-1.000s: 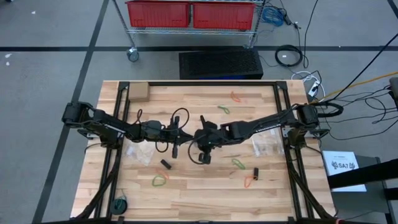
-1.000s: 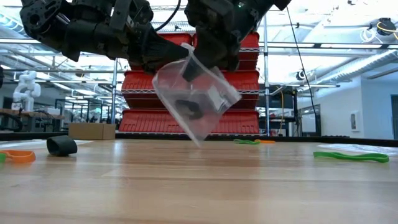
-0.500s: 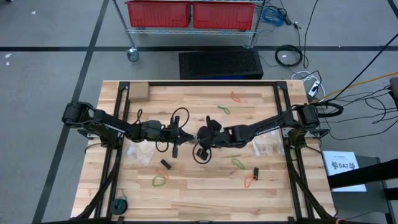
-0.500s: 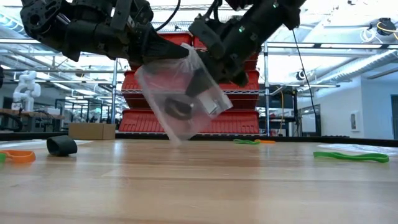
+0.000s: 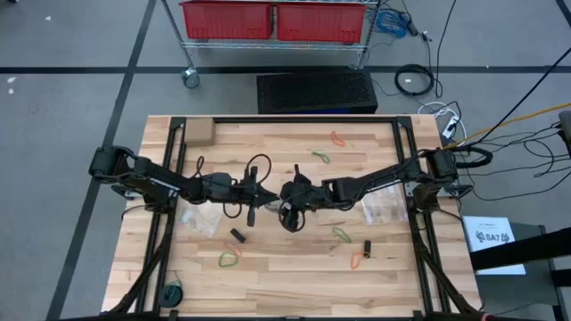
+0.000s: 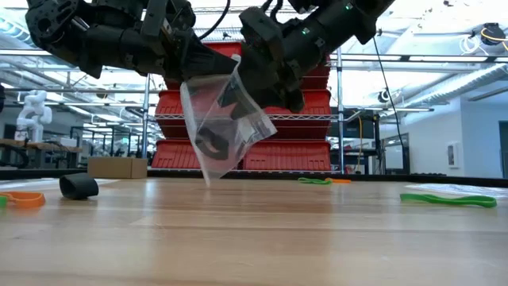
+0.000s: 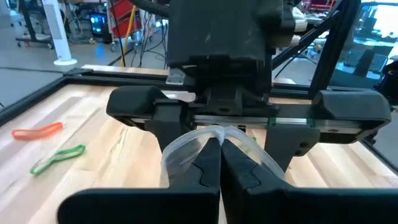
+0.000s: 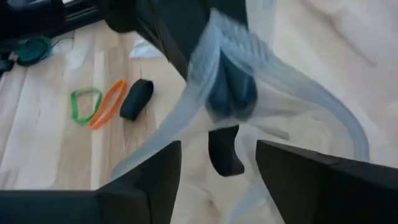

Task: Sort rubber bands
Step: Put the black rubber band into the top left transparent zip bag

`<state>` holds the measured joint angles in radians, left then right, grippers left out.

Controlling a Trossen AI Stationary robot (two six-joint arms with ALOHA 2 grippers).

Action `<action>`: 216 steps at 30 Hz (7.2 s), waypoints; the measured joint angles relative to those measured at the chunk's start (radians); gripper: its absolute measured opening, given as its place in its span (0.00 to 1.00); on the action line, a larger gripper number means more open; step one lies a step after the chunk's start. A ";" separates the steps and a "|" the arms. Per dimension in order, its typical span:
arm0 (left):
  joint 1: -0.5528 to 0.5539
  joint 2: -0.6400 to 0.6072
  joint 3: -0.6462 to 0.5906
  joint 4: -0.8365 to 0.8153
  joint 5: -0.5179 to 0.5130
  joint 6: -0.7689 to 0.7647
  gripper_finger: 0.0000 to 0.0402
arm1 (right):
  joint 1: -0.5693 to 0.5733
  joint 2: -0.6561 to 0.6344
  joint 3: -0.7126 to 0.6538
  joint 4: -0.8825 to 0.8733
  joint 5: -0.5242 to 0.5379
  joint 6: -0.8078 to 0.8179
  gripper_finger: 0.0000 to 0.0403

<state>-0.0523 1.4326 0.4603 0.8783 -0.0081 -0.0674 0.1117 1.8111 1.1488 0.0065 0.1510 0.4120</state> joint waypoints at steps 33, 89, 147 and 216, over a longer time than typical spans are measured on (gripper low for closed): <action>0.003 0.000 0.000 -0.015 0.001 0.002 0.00 | 0.065 -0.356 0.000 -0.472 0.055 0.007 0.51; 0.003 0.000 0.000 -0.035 0.001 -0.006 0.00 | 0.349 -0.376 -0.514 -0.529 -0.395 1.276 0.35; 0.003 0.000 0.000 -0.050 0.001 -0.006 0.00 | 0.352 -0.373 -0.491 -0.559 -0.284 1.137 0.02; 0.002 0.000 0.000 -0.049 0.001 -0.004 0.00 | 0.151 -0.231 -0.029 -0.269 0.341 -0.065 0.50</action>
<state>-0.0502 1.4322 0.4606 0.8291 -0.0067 -0.0715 0.2623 1.5799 1.1198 -0.2630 0.4915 0.3473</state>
